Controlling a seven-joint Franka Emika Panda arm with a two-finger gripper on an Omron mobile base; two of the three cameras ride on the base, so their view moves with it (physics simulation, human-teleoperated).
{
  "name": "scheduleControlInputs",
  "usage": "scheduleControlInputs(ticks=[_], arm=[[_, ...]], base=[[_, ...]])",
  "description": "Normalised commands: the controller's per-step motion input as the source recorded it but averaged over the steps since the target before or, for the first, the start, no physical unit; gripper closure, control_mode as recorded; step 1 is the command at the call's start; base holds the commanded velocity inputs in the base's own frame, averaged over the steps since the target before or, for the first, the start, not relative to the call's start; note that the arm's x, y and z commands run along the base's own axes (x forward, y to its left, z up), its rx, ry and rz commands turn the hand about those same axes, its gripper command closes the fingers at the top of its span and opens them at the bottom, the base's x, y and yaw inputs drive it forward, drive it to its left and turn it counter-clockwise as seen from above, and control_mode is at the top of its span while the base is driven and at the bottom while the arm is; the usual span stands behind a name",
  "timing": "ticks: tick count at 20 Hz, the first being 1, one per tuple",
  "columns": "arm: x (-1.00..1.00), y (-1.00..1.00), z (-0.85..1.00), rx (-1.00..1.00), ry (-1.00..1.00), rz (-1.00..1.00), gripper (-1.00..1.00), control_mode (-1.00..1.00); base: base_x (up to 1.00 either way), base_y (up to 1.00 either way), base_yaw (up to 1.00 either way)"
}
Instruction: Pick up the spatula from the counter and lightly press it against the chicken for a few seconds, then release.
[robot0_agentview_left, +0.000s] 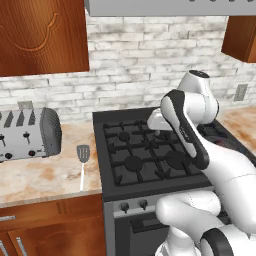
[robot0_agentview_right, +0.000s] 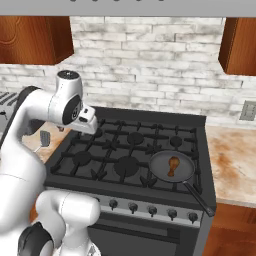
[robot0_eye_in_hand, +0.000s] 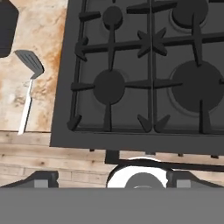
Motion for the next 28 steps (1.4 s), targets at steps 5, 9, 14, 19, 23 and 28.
scheduleControlInputs(ticks=[5, 9, 14, 19, 23, 28], arm=[[-0.18, 0.68, 0.09, -0.02, 0.02, 0.00, -1.00, -1.00], [-0.04, 0.70, 0.09, -0.02, 0.09, 0.01, -1.00, -1.00], [0.00, 0.64, -0.07, 0.00, 0.03, 0.05, -1.00, -1.00], [0.01, 0.53, -0.28, 0.00, 0.00, 0.07, -1.00, -1.00], [0.03, 0.44, -0.32, -0.01, 0.00, 0.11, -1.00, -1.00], [0.01, 0.41, -0.17, -0.02, -0.01, 0.09, -1.00, -1.00]], base=[[0.00, 0.00, 0.00], [0.00, 0.00, 0.00], [0.00, 0.00, 0.00], [0.00, 0.00, 0.00], [0.00, 0.00, 0.00], [0.00, 0.00, 0.00]])
